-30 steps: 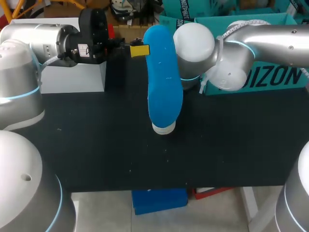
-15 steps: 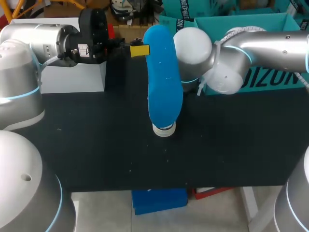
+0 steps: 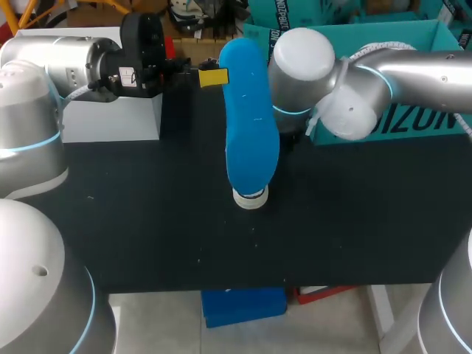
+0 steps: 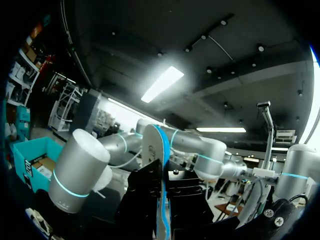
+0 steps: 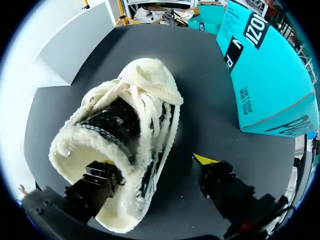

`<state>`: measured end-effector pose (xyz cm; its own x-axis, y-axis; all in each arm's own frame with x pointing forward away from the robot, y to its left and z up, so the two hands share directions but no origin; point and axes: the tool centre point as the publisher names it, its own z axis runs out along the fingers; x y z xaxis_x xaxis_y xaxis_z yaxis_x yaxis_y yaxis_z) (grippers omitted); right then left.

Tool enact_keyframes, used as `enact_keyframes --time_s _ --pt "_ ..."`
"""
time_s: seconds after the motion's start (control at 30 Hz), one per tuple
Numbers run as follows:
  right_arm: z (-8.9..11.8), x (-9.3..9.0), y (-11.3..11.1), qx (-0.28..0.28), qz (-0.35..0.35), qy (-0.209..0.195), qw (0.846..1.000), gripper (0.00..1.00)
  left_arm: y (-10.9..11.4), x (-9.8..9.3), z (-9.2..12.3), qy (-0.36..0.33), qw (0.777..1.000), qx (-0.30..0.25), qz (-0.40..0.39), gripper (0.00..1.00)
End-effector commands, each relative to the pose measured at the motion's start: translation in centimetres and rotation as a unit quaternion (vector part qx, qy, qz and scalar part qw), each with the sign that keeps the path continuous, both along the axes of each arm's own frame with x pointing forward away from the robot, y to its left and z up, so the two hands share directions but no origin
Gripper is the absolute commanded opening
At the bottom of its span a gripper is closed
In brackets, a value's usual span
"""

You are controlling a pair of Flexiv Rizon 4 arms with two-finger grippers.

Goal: Take the shoe out of the shoebox, open the shoe tongue, remove and reinsert the insole, then place the shoe into the shoebox

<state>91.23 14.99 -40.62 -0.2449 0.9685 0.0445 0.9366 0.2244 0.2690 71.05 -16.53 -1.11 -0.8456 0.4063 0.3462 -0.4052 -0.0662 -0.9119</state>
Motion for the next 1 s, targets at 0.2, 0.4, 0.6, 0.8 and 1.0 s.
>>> enact_keyframes --time_s 0.2,0.4,0.6,0.8,1.0 --pt "3.8 -0.3 -1.7 -0.014 0.058 0.035 0.998 1.0 -0.1 -0.1 -0.1 0.0 1.0 0.0 0.003 0.0" --pt "5.2 -0.7 -2.5 -0.031 0.084 0.049 0.995 1.0 -0.1 -0.1 -0.1 0.0 1.0 0.0 0.003 0.0" --pt "7.4 -1.2 -3.8 -0.022 0.086 0.046 0.995 1.0 -0.1 -0.1 -0.1 0.0 1.0 0.0 0.003 0.0" --pt "9.3 -1.9 -5.4 -0.001 0.075 0.036 0.997 1.0 -0.1 -0.1 -0.1 0.0 1.0 0.0 0.003 0.0" --pt "9.3 -1.9 -5.4 -0.001 0.075 0.036 0.997 1.0 -0.1 -0.1 -0.1 0.0 1.0 0.0 0.003 0.0"
